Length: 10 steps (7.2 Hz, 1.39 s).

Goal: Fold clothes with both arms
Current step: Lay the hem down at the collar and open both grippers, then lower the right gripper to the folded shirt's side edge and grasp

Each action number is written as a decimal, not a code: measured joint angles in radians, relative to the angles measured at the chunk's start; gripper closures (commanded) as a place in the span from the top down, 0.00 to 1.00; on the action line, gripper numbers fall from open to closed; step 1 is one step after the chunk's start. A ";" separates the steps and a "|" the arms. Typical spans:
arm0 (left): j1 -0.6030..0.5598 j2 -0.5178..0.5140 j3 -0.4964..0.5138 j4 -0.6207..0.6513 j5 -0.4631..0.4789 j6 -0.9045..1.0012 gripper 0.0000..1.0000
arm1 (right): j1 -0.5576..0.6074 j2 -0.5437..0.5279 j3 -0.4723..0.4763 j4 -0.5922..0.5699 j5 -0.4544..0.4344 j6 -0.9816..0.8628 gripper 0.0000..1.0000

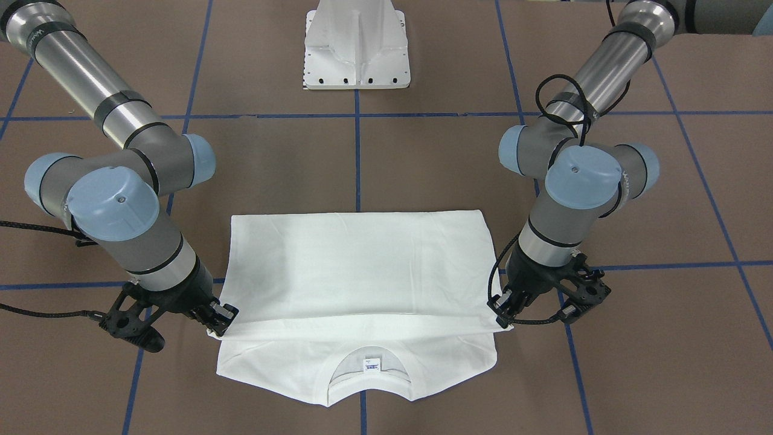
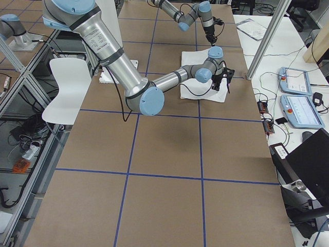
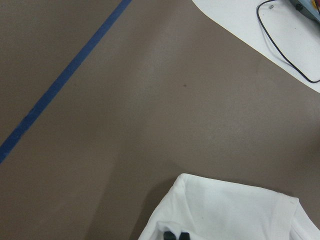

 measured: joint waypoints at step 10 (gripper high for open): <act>-0.005 0.018 -0.052 0.011 0.041 0.009 1.00 | -0.122 -0.281 0.383 -0.079 0.026 -0.047 1.00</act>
